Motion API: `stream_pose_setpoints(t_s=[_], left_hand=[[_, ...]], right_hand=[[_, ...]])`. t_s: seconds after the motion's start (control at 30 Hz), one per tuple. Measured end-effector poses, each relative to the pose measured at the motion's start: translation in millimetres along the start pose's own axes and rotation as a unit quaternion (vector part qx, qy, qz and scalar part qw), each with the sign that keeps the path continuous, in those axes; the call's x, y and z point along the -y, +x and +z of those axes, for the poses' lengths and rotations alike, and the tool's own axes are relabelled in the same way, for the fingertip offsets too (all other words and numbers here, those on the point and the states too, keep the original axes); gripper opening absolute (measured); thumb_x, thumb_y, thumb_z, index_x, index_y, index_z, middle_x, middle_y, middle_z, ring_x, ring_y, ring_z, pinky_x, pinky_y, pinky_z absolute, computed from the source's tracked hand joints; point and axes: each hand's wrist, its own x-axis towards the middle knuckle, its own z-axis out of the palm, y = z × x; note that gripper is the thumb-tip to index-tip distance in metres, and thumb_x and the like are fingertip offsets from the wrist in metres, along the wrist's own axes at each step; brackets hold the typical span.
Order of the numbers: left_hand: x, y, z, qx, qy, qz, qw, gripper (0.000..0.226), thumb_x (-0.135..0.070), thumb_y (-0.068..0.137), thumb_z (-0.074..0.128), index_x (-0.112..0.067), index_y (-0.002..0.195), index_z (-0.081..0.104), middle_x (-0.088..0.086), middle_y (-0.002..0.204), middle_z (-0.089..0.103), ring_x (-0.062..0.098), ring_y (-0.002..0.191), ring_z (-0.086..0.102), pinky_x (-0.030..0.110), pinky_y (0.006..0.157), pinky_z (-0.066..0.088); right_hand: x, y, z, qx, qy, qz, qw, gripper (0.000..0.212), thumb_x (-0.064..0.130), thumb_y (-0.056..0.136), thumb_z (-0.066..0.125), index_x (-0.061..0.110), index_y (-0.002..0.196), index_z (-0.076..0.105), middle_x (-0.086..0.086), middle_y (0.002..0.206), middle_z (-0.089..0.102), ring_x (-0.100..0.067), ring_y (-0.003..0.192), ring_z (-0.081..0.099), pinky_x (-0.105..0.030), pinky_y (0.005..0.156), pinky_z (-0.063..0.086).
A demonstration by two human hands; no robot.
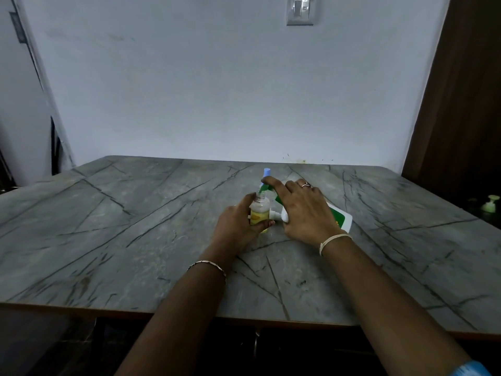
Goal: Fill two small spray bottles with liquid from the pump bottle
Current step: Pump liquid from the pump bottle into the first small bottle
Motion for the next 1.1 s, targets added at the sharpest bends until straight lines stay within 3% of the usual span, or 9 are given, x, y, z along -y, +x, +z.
stream_pose_setpoints(t_s=[0.27, 0.5, 0.83, 1.1], left_hand=[[0.1, 0.1, 0.2, 0.002, 0.000, -0.003, 1.000, 0.078, -0.049, 0.075, 0.073, -0.021, 0.140, 0.039, 0.005, 0.124, 0.063, 0.019, 0.106, 0.063, 0.029, 0.088, 0.049], [-1.5, 0.8, 0.5, -0.001, -0.005, -0.012, 1.000, 0.078, -0.049, 0.075, 0.073, -0.022, 0.140, 0.040, 0.003, 0.122, 0.064, 0.019, 0.106, 0.063, 0.027, 0.087, 0.048], [2.2, 2.3, 2.5, -0.005, -0.012, -0.001, 1.000, 0.075, -0.049, 0.073, 0.074, -0.023, 0.136, 0.043, 0.002, 0.115, 0.068, 0.018, 0.100, 0.066, 0.028, 0.085, 0.050], [1.4, 1.8, 2.0, -0.003, -0.002, -0.002, 1.000, 0.076, -0.049, 0.075, 0.073, -0.023, 0.138, 0.041, 0.004, 0.122, 0.064, 0.019, 0.104, 0.063, 0.028, 0.086, 0.048]], right_hand=[[3.6, 3.6, 0.3, -0.009, -0.018, 0.002, 1.000, 0.087, 0.032, 0.074, 0.070, 0.031, 0.145, 0.020, -0.006, 0.120, 0.055, -0.027, 0.113, 0.048, -0.042, 0.091, 0.040], [-1.6, -0.6, -1.7, -0.012, -0.034, -0.017, 0.999, 0.094, 0.033, 0.079, 0.067, 0.041, 0.149, 0.005, -0.008, 0.115, 0.055, -0.028, 0.110, 0.049, -0.041, 0.087, 0.042], [3.8, 7.9, 0.8, -0.008, 0.002, -0.001, 1.000, 0.081, 0.031, 0.073, 0.070, 0.032, 0.142, 0.027, -0.004, 0.114, 0.056, -0.026, 0.109, 0.048, -0.041, 0.089, 0.040], [-2.3, 1.9, 1.4, -0.009, -0.021, -0.011, 1.000, 0.091, 0.033, 0.077, 0.068, 0.039, 0.148, 0.012, -0.005, 0.109, 0.056, -0.026, 0.107, 0.049, -0.040, 0.086, 0.042]])
